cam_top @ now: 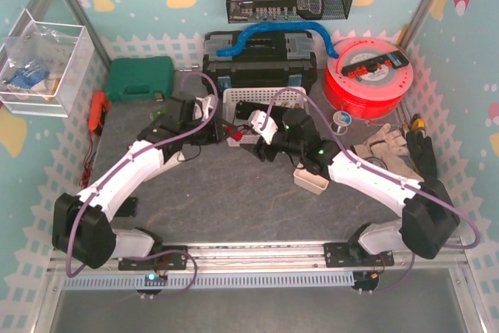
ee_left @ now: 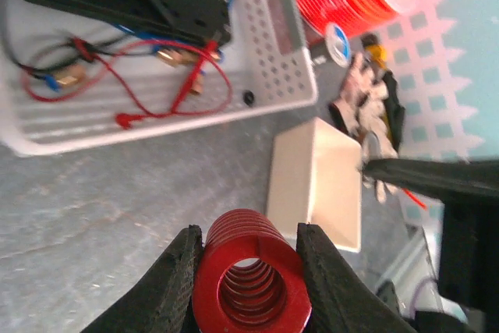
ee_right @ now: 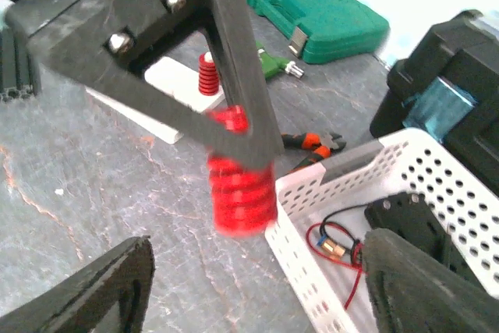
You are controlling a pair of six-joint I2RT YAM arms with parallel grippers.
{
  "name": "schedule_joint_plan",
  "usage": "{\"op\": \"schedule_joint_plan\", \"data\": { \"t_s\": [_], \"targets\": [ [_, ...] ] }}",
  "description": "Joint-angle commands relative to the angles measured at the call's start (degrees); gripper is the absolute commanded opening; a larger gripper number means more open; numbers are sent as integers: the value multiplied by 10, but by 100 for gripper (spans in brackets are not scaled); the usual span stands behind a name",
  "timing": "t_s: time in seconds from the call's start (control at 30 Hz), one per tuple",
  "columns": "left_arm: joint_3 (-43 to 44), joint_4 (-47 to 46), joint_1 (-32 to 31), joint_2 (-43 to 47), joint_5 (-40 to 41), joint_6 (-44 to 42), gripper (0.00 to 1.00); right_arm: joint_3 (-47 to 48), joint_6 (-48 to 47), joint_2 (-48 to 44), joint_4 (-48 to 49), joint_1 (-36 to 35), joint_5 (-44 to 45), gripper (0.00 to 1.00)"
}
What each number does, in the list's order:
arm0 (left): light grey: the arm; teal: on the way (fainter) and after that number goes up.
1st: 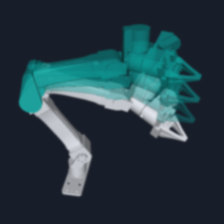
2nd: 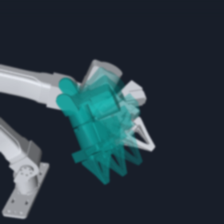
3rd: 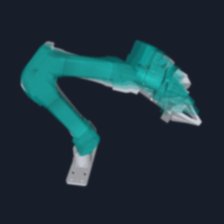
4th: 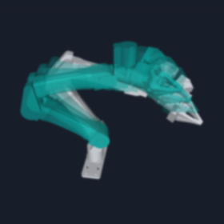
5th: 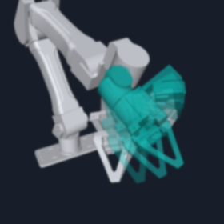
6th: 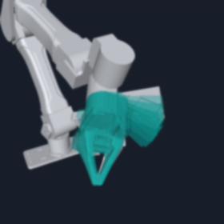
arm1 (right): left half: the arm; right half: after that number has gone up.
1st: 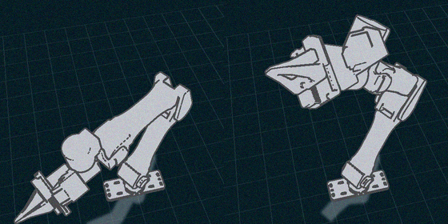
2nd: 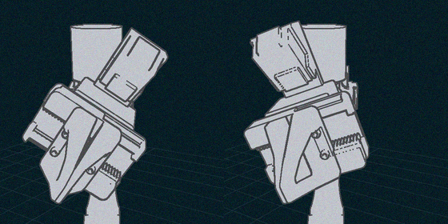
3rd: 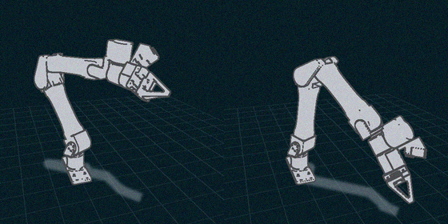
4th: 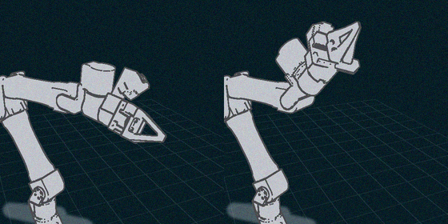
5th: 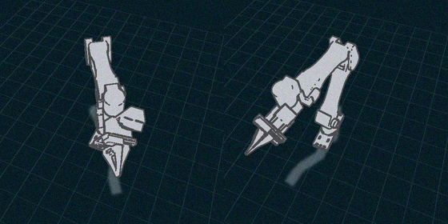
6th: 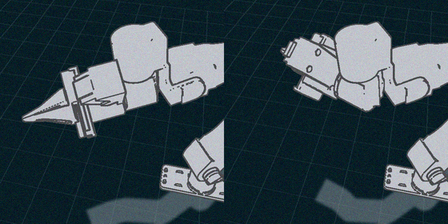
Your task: Install the large spring
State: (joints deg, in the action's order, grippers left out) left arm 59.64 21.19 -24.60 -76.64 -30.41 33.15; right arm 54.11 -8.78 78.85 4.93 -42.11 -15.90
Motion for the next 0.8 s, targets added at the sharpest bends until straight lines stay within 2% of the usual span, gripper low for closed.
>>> {"op": "schedule_joint_plan", "data": {
  "t_s": [0.0, 0.07, 0.1, 0.23, 0.4, 0.57, 0.77],
  "targets": [
    [37, 46, 27, 31, 113, -5, 0, -36, 36, -54, -4, -2, 50, 79],
    [39, 72, 36, 42, 184, -5, 0, -52, 54, -75, -9, -2, 77, 98],
    [40, 90, 39, 49, 228, -2, 0, -57, 61, -86, -12, -2, 92, 99],
    [35, 141, 74, 67, 334, 3, 0, -76, 87, -118, -15, -2, 159, 99],
    [13, 172, 123, 73, 403, 20, 0, -82, 115, -135, -11, -1, 220, 99],
    [-21, 166, 139, 71, 430, 38, 0, -74, 104, -130, -16, -1, 222, 99],
    [-23, 160, 145, 42, 414, 20, 0, -69, 94, -128, -23, -1, 220, 99]
  ]
}}
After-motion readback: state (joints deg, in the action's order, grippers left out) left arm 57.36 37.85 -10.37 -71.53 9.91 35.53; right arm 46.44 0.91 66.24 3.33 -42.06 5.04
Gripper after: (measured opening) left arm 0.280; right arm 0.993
